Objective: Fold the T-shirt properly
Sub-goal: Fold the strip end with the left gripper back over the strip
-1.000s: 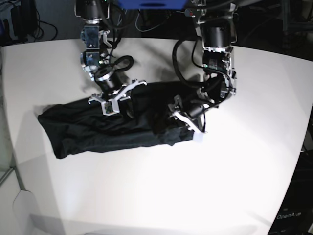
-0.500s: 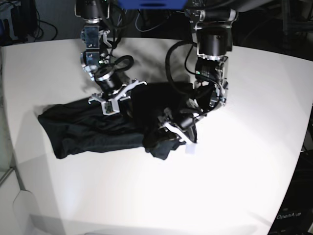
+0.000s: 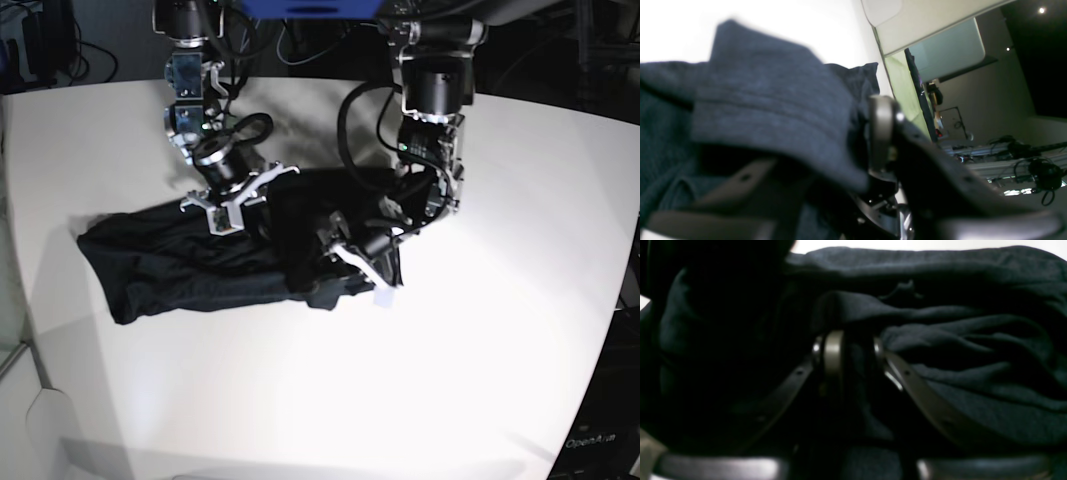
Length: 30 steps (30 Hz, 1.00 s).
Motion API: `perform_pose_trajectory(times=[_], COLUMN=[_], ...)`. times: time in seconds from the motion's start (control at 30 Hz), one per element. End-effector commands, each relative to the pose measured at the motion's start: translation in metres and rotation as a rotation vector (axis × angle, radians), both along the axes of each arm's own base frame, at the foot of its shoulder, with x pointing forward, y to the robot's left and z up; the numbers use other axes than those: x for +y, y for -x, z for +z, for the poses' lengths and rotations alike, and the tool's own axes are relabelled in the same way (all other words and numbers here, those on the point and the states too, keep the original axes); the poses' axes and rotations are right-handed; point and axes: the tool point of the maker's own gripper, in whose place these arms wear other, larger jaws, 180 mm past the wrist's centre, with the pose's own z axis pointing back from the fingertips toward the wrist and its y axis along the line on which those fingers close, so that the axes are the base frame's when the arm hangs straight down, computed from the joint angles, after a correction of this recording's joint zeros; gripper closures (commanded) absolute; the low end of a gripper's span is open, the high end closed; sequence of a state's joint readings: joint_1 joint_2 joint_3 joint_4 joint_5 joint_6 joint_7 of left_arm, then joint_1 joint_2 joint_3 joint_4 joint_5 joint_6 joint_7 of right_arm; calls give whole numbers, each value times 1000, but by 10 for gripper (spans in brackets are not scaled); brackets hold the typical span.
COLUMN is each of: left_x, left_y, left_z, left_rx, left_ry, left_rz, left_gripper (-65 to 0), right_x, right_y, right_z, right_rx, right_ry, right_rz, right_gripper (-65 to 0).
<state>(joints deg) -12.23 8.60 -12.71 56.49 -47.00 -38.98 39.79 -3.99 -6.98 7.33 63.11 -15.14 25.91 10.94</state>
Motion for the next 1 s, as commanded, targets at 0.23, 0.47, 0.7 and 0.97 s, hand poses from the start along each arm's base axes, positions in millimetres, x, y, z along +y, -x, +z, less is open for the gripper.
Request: perform_pose_trajectory(times=[0.23,0.47,0.7,0.97], left_x=[-2,-4,17,62], left_y=[-9,-4,9,21], left_z=[21,30,42,29], left_rx=[-63,-90,-116,-82], left_ry=[30,1,22,70], left_rz=[7,-36,-34,53], left_gripper=[-242,-242,-242,-240], right_x=[-15,-16,-28,-28], right_y=[78,76,74,76], right_z=[-83,-82,-83,-83], right_rx=[420,417,421,425], right_ry=[205,207,200,200], right_rz=[83,82,39,38], right_gripper=[-132,-132,-132,-132])
